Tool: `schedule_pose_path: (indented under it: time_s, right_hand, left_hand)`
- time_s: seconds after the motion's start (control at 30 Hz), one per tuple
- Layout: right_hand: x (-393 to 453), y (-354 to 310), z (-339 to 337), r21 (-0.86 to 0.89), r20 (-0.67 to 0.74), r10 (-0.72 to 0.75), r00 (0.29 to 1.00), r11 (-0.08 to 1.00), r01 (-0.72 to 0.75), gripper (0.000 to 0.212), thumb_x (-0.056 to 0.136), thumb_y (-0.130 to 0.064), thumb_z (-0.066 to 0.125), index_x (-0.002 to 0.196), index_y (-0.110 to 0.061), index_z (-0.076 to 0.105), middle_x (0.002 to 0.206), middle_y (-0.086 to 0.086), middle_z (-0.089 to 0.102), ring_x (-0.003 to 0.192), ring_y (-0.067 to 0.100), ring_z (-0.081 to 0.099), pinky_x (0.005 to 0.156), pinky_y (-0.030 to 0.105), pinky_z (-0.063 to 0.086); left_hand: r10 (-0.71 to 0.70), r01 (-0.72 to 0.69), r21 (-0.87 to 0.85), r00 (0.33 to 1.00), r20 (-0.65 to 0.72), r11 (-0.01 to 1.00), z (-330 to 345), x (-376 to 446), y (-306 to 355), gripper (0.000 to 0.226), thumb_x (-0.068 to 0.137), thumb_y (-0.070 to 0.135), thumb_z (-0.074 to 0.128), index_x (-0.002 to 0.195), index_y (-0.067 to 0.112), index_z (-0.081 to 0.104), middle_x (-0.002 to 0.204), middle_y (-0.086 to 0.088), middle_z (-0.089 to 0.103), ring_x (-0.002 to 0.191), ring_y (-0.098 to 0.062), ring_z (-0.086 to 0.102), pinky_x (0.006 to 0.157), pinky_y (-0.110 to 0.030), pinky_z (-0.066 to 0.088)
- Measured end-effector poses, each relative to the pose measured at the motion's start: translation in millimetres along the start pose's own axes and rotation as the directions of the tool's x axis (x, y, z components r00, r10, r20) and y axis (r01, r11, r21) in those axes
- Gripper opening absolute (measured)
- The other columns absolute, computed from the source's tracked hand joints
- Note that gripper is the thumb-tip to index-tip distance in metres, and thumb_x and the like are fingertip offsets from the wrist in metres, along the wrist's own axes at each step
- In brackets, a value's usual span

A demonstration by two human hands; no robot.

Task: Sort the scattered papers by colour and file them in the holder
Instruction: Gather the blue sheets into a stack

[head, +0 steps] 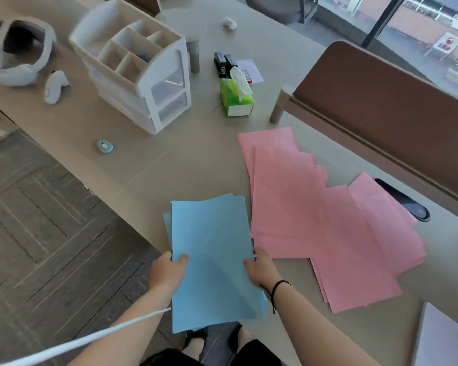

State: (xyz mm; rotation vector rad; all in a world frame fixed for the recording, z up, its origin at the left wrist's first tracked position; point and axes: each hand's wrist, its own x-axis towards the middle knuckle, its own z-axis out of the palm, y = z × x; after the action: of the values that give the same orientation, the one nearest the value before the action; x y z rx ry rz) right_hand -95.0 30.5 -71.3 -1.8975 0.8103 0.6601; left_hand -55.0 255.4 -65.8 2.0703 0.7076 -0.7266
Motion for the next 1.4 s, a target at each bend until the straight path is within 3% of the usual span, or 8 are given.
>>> schedule_pose_path:
  time_s: [0.2,0.37,0.5,0.63,0.87,1.0,1.1,1.4]
  right_hand:
    - [0.5,-13.0,27.8,0.13,0.104,0.026,0.994,0.991,-0.04,0.024,0.093,-0.008,0.049,0.114,-0.018,0.056,0.098,0.004,0.067,0.082,0.022,0.065,0.074,0.034,0.056]
    - [12.6,-13.8,24.5,0.042,0.08,0.027,0.996,0.999,-0.03,0.035,0.089,-0.008,0.051,0.122,-0.017,0.06,0.103,0.007,0.071,0.081,0.028,0.068,0.066,0.031,0.052]
    - [17.1,-13.7,16.0,-0.018,0.051,0.015,0.999,1.0,-0.014,0.038,0.089,-0.009,0.05,0.123,-0.019,0.06,0.109,0.009,0.07,0.093,0.03,0.07,0.079,0.035,0.055]
    - [5.6,-18.1,3.3,0.022,0.014,-0.017,1.0,1.0,0.016,0.028,0.09,-0.006,0.048,0.104,-0.023,0.066,0.096,0.013,0.073,0.077,0.026,0.063,0.071,0.031,0.049]
    - [-21.8,-8.6,-41.1,0.452,-0.154,-0.096,0.983,0.878,0.157,0.023,0.089,-0.027,0.07,0.112,-0.022,0.068,0.118,-0.001,0.072,0.111,0.017,0.066,0.093,0.035,0.053]
    - [-51.8,-0.1,-72.8,0.64,-0.176,-0.193,0.965,0.723,0.261,0.033,0.093,-0.009,0.065,0.124,-0.019,0.065,0.124,-0.005,0.071,0.115,0.013,0.066,0.1,0.035,0.048]
    - [-70.7,12.7,-90.2,0.756,-0.326,-0.118,0.938,0.563,0.334,0.022,0.089,0.001,0.067,0.107,-0.011,0.063,0.112,0.007,0.073,0.106,0.026,0.067,0.1,0.042,0.047]
    - [-132.4,71.4,-99.0,0.703,-0.591,-0.053,0.805,0.457,0.545,0.024,0.089,0.005,0.064,0.112,-0.001,0.066,0.111,0.014,0.074,0.099,0.025,0.069,0.09,0.042,0.055]
  left_hand:
    - [-0.071,0.062,-0.202,0.997,-0.041,0.977,-26.3,11.1,-7.3,0.016,0.085,0.024,0.071,0.089,0.012,0.061,0.092,-0.009,0.069,0.084,-0.03,0.068,0.08,-0.049,0.058]
    - [-0.06,0.047,-0.415,0.998,-0.018,0.909,-31.5,15.4,-3.0,0.053,0.077,0.012,0.081,0.117,0.008,0.048,0.104,-0.008,0.064,0.088,-0.029,0.068,0.079,-0.046,0.058]
    - [0.032,0.03,-0.43,0.99,0.135,0.902,-27.6,16.5,10.9,0.014,0.091,0.004,0.064,0.105,0.005,0.067,0.101,-0.012,0.072,0.092,-0.033,0.069,0.088,-0.051,0.056]
    - [0.213,-0.131,-0.392,0.962,0.172,0.911,-31.2,7.5,27.5,0.012,0.097,0.007,0.056,0.097,0.011,0.067,0.1,-0.009,0.075,0.096,-0.033,0.07,0.088,-0.055,0.055]
    - [0.542,-0.315,-0.493,0.721,0.432,0.811,-55.8,-26.7,79.8,0.03,0.101,0.0,0.044,0.122,0.008,0.063,0.118,-0.012,0.072,0.107,-0.031,0.069,0.089,-0.044,0.055]
    - [0.626,-0.371,-0.528,0.624,0.467,0.764,-44.8,-39.3,109.4,0.031,0.094,0.006,0.054,0.121,0.015,0.065,0.12,-0.015,0.07,0.108,-0.033,0.067,0.092,-0.047,0.053]
    - [0.663,-0.383,-0.552,0.548,0.51,0.74,-23.9,-48.3,124.4,0.035,0.089,0.008,0.055,0.123,0.016,0.063,0.123,-0.015,0.068,0.111,-0.033,0.066,0.093,-0.047,0.052]
    - [0.708,-0.555,-0.46,0.407,0.577,0.693,40.1,-68.5,115.9,0.036,0.085,0.0,0.056,0.121,0.001,0.059,0.113,-0.006,0.071,0.105,-0.019,0.064,0.092,-0.032,0.053]
